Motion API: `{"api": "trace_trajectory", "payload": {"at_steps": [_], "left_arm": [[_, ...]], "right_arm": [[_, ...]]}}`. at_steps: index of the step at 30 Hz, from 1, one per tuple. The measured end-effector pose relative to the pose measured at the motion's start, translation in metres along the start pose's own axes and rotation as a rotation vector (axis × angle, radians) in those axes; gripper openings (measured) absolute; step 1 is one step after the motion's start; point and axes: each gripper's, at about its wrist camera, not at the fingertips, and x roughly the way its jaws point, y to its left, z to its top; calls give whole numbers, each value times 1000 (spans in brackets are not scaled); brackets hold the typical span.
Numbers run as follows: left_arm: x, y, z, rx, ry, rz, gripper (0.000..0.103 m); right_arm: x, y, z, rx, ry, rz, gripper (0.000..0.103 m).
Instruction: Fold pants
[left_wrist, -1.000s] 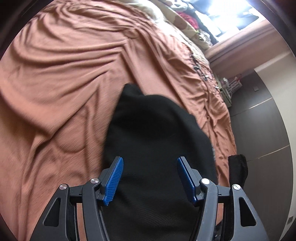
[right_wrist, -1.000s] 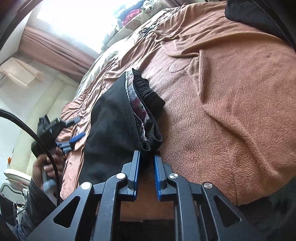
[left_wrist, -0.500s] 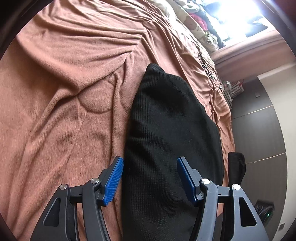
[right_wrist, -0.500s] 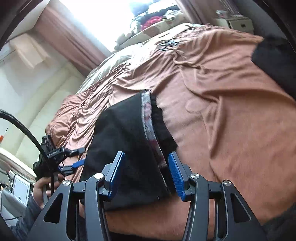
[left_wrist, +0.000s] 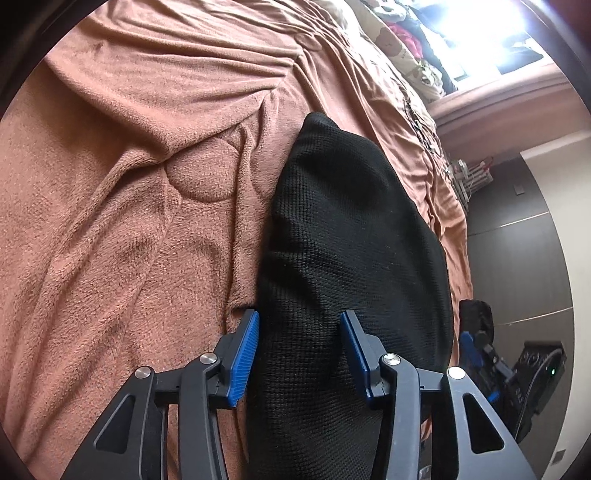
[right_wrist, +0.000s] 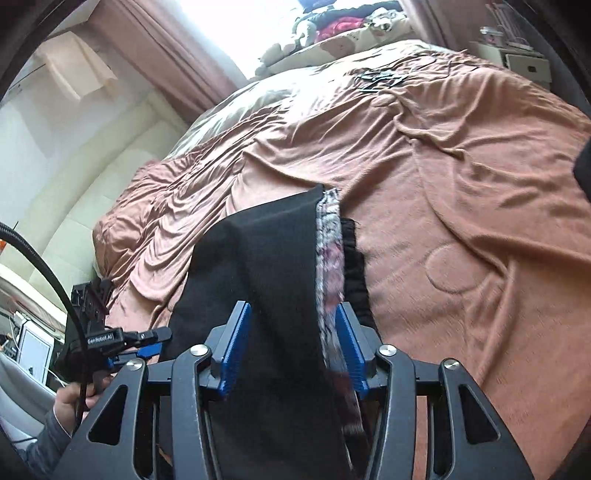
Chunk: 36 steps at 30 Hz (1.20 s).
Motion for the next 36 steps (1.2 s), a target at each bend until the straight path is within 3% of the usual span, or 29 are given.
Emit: {"api": "trace_trajectory", "payload": {"at_steps": [8,13,18,24,29,36], "left_arm": [[-6,6,1,-12,-6,3,48],[-7,6,5,-14,-10,5,48],[-6,9,9,-24,-11,7,48],[-5,11,11,-28,-9,9,48],[-4,10,13,-26,-7,12,48],[-3,11,14,-29,-5,11,48]], "right_arm": [[43,1,30,3,63,10,45],[62,-10,45,77,96,44,45],[74,-22,57,138,102,103,37],[79,-34,63,194,84,177,37],[87,-39,65,189,94,102,37],[101,-33,72,177,113,73,37]]}}
